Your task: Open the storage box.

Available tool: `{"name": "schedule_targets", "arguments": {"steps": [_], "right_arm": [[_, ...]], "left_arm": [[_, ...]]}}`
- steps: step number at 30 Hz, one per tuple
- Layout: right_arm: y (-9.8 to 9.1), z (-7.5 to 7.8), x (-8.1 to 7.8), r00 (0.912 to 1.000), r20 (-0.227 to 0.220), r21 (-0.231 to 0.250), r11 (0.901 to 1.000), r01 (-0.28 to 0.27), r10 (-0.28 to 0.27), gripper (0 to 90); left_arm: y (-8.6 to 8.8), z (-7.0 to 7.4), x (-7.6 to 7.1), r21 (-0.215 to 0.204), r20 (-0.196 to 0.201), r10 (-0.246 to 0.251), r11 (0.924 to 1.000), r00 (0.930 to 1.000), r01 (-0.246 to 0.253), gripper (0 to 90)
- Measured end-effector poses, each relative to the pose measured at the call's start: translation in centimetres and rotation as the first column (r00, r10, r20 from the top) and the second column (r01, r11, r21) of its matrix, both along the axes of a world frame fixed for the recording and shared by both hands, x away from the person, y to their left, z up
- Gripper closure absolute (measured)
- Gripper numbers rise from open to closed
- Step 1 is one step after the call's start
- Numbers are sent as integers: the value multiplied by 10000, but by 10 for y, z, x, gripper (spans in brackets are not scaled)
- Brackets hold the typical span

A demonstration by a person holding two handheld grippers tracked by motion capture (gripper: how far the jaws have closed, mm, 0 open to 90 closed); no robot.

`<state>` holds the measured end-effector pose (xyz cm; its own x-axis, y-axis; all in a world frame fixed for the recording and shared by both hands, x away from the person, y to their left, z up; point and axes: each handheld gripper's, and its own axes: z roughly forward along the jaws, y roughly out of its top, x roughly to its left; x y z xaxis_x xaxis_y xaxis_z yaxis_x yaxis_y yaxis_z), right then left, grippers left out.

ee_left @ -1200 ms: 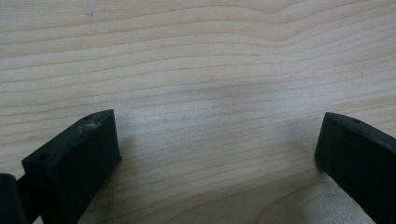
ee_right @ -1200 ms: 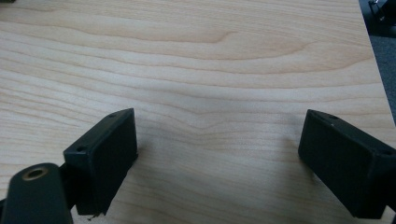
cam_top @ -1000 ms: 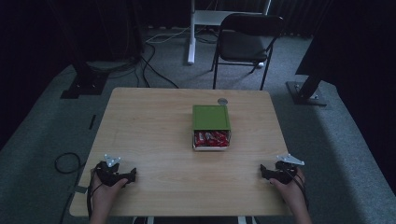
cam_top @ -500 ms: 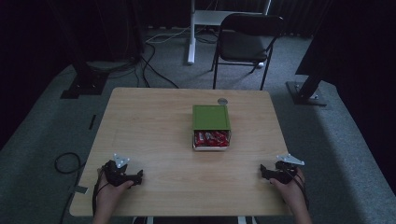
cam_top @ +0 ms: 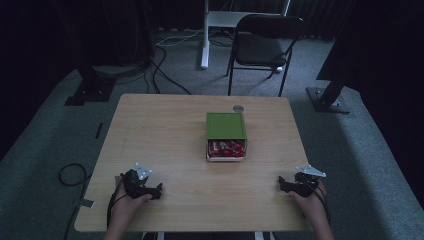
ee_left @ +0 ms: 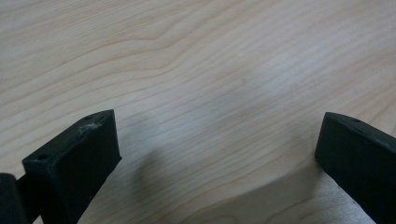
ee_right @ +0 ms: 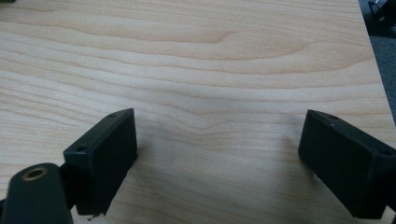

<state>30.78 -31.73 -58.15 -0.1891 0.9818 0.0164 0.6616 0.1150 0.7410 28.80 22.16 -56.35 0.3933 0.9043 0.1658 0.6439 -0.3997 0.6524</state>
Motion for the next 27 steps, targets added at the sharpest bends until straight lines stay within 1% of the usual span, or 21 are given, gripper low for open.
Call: {"name": "schedule_targets", "arguments": {"steps": [2,5,6,9,11,16,19,21,24,27], "right_arm": [[0,0,0,10000,1,-2,10000,-1,1,107],[0,0,0,10000,0,0,10000,0,0,107],[0,0,0,10000,0,0,10000,0,0,107],[0,0,0,10000,1,-1,10000,-1,1,107],[0,0,0,10000,3,1,10000,1,-1,107],[0,0,0,10000,0,0,10000,0,0,107],[0,0,0,10000,0,-1,10000,0,0,107],[0,0,0,10000,-1,0,10000,2,-2,107],[0,0,0,10000,2,7,10000,5,-5,107],[0,0,0,10000,3,10,10000,6,-6,107]], "left_arm": [[-5,0,1,-143,4,-124,9998,9999,124,8],[-12,3,2,-24,87,-305,9995,9995,305,8],[-15,4,3,-68,152,-358,9993,9992,359,8],[-23,8,4,60,380,-609,9981,9974,607,8],[-28,10,6,91,493,-642,9979,9967,638,8],[-40,15,8,142,578,-952,9954,9938,946,8],[-48,17,9,215,624,-1181,9929,9910,1170,8],[-55,20,10,263,741,-1345,9908,9881,1329,8],[-64,22,12,234,823,-1566,9876,9842,1552,8],[-74,24,14,389,816,-1810,9832,9801,1784,8]]}}
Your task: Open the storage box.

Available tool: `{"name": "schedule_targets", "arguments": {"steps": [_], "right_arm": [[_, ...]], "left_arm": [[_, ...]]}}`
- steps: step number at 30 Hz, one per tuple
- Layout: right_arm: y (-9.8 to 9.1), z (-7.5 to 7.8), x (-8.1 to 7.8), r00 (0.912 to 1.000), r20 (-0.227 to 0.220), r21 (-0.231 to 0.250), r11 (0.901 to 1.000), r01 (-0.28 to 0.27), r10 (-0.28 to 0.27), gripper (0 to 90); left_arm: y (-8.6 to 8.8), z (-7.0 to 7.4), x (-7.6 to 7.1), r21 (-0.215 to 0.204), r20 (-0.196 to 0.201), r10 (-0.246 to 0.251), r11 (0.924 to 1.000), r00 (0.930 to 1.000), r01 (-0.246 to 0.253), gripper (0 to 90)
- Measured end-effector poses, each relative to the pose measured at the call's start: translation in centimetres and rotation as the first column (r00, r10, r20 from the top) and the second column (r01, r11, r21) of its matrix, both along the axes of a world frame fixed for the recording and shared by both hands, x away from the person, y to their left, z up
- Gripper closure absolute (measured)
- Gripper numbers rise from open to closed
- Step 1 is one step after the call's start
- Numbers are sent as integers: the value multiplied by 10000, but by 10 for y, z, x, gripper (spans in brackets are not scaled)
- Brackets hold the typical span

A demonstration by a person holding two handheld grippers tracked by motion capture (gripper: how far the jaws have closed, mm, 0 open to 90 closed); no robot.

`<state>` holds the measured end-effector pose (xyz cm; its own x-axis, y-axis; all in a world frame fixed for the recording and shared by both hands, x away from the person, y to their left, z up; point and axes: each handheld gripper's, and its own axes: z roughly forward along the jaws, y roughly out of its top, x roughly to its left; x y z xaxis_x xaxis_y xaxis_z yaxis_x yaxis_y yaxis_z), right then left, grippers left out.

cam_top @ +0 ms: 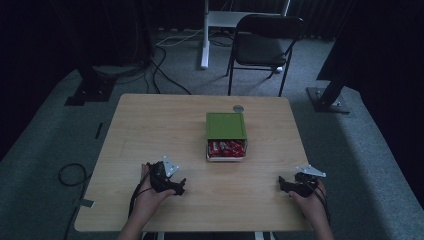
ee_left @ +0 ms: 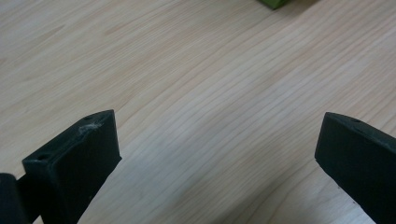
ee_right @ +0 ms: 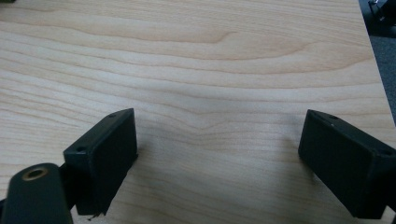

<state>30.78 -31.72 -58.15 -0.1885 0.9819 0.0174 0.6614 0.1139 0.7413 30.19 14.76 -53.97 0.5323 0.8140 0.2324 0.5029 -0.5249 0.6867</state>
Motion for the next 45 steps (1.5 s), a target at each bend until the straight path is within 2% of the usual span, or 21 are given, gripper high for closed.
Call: {"name": "schedule_targets", "arguments": {"steps": [6,14,18,25,27,32,36,37,38,39,45], "right_arm": [[0,0,0,10000,-10,-5,10000,2,-2,107],[0,0,0,10000,-12,1,10000,4,-4,107],[0,0,0,10000,-13,3,10000,6,-6,107],[0,0,0,10000,-14,-1,10000,5,-5,107],[0,0,0,10000,-13,2,10000,6,-6,107],[0,0,0,10000,-13,6,10000,6,-6,107],[0,0,0,10000,-12,6,10000,4,-4,107],[0,0,0,10000,-12,8,10000,5,-5,107],[0,0,0,10000,-12,8,10000,5,-5,107],[0,0,0,10000,-13,7,10000,5,-5,108],[0,0,0,10000,-11,5,10000,4,-4,108]], "left_arm": [[-21,4,4,74,125,-521,9986,9986,520,8],[-48,6,9,334,265,-1173,9926,9927,1164,8],[-62,8,10,540,311,-1573,9864,9871,1555,8],[-85,10,11,785,783,-2103,9758,9745,2043,7],[-91,11,12,1123,953,-2262,9701,9694,2153,8],[-102,13,13,1274,989,-2597,9607,9606,2467,8],[-112,13,13,1625,1052,-2927,9479,9504,2739,8],[-115,13,12,1808,1089,-3053,9419,9460,2831,8],[-115,13,12,1808,1089,-3053,9419,9460,2831,8],[-119,13,12,1945,1083,-3228,9344,9403,2984,8],[-132,10,10,2172,998,-3700,9140,9237,3426,11]]}}
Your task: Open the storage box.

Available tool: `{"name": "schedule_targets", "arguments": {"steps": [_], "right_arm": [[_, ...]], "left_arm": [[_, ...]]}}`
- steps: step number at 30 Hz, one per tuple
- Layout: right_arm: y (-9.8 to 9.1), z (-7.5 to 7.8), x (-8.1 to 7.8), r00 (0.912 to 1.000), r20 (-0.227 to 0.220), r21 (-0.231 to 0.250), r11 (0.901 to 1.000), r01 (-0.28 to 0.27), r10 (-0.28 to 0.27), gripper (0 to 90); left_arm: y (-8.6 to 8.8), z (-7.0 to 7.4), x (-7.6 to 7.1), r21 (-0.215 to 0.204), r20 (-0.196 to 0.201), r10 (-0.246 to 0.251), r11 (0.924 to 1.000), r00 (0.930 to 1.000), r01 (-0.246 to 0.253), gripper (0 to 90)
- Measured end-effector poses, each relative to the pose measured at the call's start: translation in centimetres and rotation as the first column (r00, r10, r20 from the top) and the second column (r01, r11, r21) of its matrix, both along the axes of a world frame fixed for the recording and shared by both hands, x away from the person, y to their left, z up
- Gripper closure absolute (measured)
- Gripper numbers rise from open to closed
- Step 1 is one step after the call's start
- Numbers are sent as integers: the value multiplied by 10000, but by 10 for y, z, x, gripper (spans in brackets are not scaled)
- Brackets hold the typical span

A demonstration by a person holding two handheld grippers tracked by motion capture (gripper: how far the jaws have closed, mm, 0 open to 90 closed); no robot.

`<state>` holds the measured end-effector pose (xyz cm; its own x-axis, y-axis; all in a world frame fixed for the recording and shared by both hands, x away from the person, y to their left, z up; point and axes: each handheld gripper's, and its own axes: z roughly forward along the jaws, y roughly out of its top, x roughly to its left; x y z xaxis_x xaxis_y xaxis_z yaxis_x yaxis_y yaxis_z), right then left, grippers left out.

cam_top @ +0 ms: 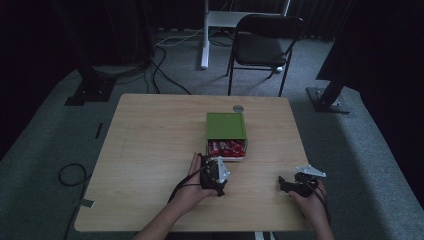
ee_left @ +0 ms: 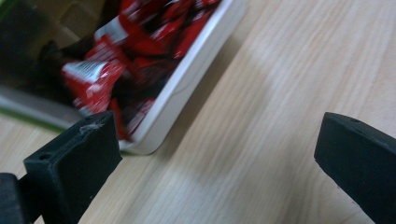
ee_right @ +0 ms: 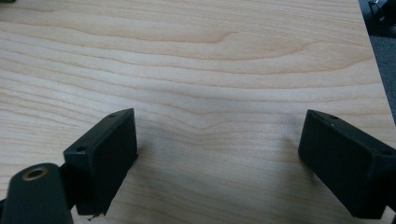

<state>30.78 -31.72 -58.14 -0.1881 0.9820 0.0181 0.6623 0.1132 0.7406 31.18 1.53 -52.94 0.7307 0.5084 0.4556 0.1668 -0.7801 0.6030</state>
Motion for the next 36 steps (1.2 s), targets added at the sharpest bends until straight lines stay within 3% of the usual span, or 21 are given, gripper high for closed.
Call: {"name": "schedule_targets", "arguments": {"steps": [5,13,21,26,30,32,34,36], "right_arm": [[0,0,0,10000,3,-1,10000,-1,1,107],[0,0,0,10000,3,-2,10000,-2,2,107],[0,0,0,10000,4,0,10000,-4,4,108],[0,0,0,10000,3,0,10000,-1,1,108],[0,0,0,10000,3,-1,10000,0,0,107],[0,0,0,10000,3,0,10000,1,-1,108],[0,0,0,10000,1,0,10000,3,-3,108],[0,0,0,10000,2,-1,10000,4,-4,108]], "left_arm": [[-8,-1,0,129,93,-398,9991,9992,397,11],[-15,-3,8,735,232,-738,9947,9970,719,11],[-17,-8,15,1423,149,-1040,9847,9945,1009,16],[-17,-8,17,1880,342,-1241,9753,9917,1156,65],[-17,-9,17,2476,861,-1453,9614,9856,1201,170],[-16,-10,17,2886,1154,-1643,9492,9796,1252,224],[-14,-8,18,2588,1223,-1548,9586,9803,1191,298],[-14,-6,19,2765,1350,-1536,9545,9789,1116,384]]}}
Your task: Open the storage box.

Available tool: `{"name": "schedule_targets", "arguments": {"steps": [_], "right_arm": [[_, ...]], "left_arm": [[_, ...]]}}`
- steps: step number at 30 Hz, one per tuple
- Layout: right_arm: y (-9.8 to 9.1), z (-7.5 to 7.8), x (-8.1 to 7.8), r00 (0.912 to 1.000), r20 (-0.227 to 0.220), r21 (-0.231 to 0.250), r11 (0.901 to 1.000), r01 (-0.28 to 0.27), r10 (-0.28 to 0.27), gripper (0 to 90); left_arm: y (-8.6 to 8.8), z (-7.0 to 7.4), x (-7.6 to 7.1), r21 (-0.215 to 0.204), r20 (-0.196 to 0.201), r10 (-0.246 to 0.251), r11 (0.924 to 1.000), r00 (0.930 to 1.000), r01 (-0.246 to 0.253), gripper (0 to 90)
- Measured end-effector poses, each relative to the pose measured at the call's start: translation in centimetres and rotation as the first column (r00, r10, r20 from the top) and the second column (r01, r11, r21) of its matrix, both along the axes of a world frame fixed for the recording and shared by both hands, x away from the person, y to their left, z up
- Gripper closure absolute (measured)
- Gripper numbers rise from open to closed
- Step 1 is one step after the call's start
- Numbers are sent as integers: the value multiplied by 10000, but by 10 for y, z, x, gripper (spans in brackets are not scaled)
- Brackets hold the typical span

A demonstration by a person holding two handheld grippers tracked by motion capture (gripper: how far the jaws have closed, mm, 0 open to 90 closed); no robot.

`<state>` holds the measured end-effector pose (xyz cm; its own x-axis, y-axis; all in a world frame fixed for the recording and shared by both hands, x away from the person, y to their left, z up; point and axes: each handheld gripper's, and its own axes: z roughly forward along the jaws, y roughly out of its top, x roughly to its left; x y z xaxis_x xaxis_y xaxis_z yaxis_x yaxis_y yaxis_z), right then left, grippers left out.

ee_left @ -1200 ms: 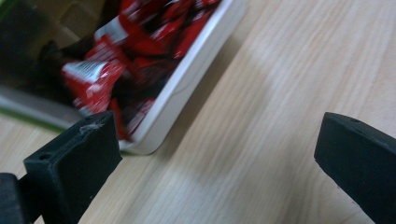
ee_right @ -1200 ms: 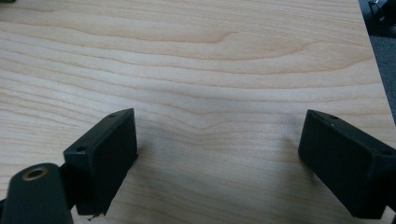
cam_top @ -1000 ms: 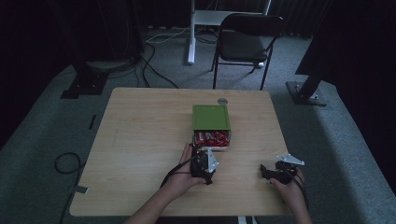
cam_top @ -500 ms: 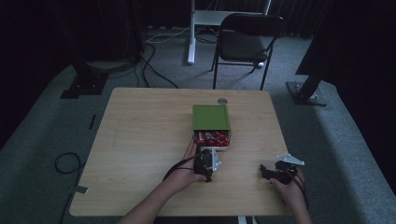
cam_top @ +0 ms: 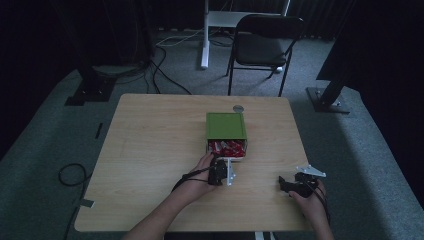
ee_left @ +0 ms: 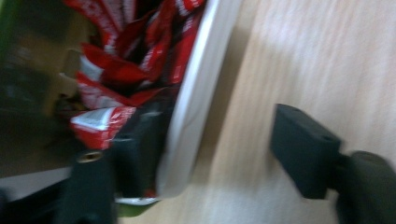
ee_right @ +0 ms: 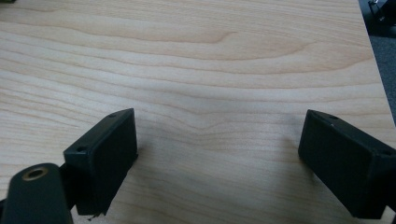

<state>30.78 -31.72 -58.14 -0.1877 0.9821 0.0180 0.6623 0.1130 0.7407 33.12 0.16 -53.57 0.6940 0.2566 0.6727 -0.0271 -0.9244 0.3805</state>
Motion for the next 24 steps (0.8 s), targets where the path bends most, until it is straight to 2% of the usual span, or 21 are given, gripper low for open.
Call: {"name": "schedule_targets", "arguments": {"steps": [2,5,7,8,9,10,12,13,17,18,24], "right_arm": [[0,0,0,10000,0,1,10000,0,0,108],[0,0,0,10000,0,1,10000,-2,2,108],[0,0,0,10000,-1,1,10000,-3,3,108],[0,0,0,10000,-1,0,10000,-1,1,108],[0,0,0,10000,-1,3,10000,-1,1,108],[0,0,0,10000,0,1,10000,-3,3,107],[0,0,0,10000,0,0,10000,-2,2,108],[0,0,0,10000,0,0,10000,-1,1,108],[0,0,0,10000,0,4,10000,-1,1,108],[0,0,0,10000,-1,2,10000,-2,2,108],[0,0,0,10000,0,2,10000,0,0,108]], "left_arm": [[1,1,2,53,75,-128,9999,9999,128,435],[2,0,4,243,454,-282,9993,9986,271,535],[2,-2,4,778,812,-515,9959,9954,452,579],[1,-4,4,840,901,-563,9953,9943,488,579],[1,-5,4,1097,1079,-633,9926,9921,514,588],[0,-7,4,1280,1138,-566,9909,9919,418,625],[-1,-13,7,1769,1487,-570,9838,9872,301,625],[-1,-16,9,1877,1610,-595,9818,9852,287,624],[-2,-17,11,1730,1833,-385,9849,9823,63,687],[-2,-16,12,1774,1841,-391,9841,9821,60,710],[-3,-15,12,2021,1772,-435,9793,9832,69,720]]}}
